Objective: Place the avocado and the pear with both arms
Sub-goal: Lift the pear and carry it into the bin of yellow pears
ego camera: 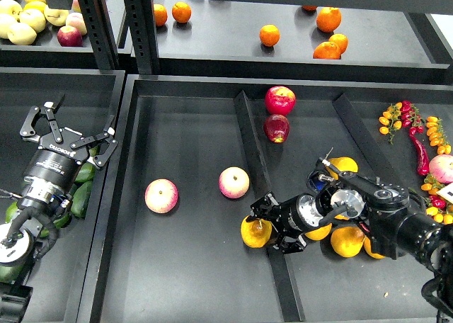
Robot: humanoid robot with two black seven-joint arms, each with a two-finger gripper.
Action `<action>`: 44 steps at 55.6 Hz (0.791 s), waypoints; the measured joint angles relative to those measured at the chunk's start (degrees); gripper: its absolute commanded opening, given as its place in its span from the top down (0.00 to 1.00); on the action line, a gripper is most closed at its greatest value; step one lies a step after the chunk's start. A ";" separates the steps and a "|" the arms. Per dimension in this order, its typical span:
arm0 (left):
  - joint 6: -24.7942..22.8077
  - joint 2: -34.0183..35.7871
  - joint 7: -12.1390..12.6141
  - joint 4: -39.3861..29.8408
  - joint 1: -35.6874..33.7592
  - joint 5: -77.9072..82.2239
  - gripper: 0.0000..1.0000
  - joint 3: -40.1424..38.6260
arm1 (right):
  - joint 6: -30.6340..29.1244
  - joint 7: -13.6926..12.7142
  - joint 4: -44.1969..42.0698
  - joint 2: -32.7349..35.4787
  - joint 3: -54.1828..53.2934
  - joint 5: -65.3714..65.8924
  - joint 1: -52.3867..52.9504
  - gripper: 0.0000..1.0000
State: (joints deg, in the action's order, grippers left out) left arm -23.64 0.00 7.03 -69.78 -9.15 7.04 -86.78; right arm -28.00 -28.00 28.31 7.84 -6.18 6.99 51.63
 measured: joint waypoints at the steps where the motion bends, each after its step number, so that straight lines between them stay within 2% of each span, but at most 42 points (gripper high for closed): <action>1: 0.00 0.00 0.00 0.00 0.00 0.00 0.00 0.00 | 0.00 0.00 0.17 0.39 0.05 -0.10 0.10 0.60; 22: 0.00 0.00 0.00 -0.09 -0.03 0.00 0.00 0.08 | 0.00 0.00 2.18 9.45 2.73 -1.53 -0.32 0.59; 44: 0.00 0.00 0.05 -0.19 -0.07 0.00 0.00 0.69 | 0.01 -0.01 2.03 9.64 3.41 -0.84 -4.71 0.58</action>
State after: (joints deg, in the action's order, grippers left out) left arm -23.64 0.00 7.08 -69.98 -9.23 7.03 -86.08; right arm -28.00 -28.01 30.34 17.48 -2.77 6.15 46.92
